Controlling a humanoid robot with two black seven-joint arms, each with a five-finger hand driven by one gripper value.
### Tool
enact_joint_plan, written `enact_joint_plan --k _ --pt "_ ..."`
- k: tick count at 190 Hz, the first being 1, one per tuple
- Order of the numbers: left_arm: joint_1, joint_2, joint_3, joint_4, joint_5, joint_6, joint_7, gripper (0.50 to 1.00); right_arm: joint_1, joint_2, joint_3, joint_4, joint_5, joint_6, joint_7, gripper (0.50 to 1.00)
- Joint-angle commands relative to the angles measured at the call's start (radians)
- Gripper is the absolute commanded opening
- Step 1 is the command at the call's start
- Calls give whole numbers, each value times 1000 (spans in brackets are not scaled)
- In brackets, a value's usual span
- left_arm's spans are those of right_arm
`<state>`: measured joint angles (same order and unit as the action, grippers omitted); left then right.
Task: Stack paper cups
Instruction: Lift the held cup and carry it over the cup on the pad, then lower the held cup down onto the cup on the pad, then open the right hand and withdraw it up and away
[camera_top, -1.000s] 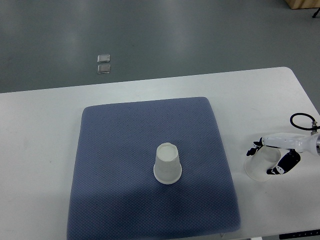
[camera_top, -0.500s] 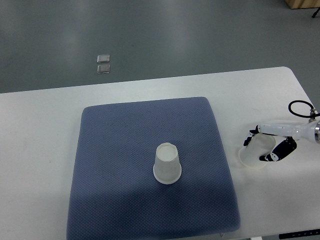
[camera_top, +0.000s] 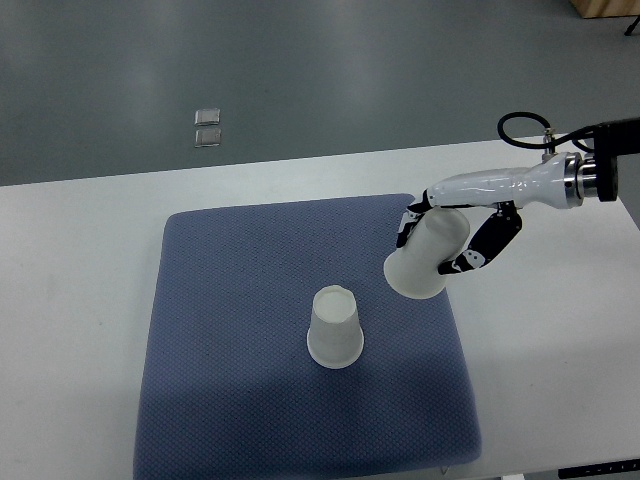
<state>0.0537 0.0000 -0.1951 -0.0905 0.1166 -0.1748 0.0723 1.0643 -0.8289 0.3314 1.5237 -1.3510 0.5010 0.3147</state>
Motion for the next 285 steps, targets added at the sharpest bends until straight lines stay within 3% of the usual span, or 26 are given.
enact_joint_plan --k 1,65,120,237,250,285 --pt "0 0 0 0 0 0 0 1000 55 70 0 6 3 41 1 695" --pt "0 0 0 0 0 0 0 1000 163 258 -3 7 0 102 -11 697" --pt "0 0 0 0 0 0 0 1000 163 281 -20 -10 -37 110 -68 709" --pt "0 0 0 0 0 0 0 1000 155 283 -78 -25 -65 110 -69 725" --pt "0 0 0 0 0 0 0 1000 155 283 -78 -25 -65 110 -69 742" --pt "0 0 0 0 0 0 0 1000 131 284 -78 -25 -65 99 -69 856"
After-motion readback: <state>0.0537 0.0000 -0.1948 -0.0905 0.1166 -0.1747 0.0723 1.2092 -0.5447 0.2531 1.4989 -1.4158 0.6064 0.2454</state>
